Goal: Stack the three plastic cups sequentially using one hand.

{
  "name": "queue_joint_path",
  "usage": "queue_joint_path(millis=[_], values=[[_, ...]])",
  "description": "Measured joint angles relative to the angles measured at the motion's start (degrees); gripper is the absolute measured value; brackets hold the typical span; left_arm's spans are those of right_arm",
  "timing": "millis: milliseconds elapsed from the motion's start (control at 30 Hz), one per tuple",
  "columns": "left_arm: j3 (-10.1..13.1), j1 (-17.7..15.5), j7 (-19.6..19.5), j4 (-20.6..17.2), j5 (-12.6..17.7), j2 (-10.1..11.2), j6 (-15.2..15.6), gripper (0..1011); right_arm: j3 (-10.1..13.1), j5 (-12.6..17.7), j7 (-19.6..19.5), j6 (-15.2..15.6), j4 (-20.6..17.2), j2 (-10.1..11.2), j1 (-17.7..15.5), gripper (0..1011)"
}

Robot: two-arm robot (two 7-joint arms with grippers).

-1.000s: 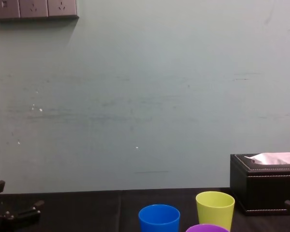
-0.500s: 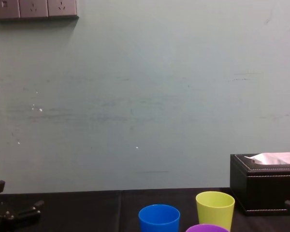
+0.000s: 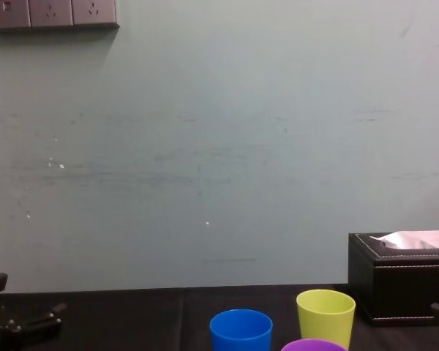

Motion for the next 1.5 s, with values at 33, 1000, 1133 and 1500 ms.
queue_joint_path(millis=[33, 1000, 1133, 1500], values=[[0.0, 0.0, 0.0, 0.0, 0.0, 0.0, 0.0, 1000, 0.0, 0.0, 0.0, 0.0, 0.0, 0.0, 0.0, 1002], [0.0, 0.0, 0.0, 0.0, 0.0, 0.0, 0.0, 1000, 0.0, 0.0, 0.0, 0.0, 0.0, 0.0, 0.0, 1002], [0.0, 0.0, 0.0, 0.0, 0.0, 0.0, 0.0, 1000, 0.0, 0.0, 0.0, 0.0, 0.0, 0.0, 0.0, 1002], [0.0, 0.0, 0.0, 0.0, 0.0, 0.0, 0.0, 1000, 1.1, -0.2, 0.8, 0.0, -2.6, 0.0, -1.5, 1002]])
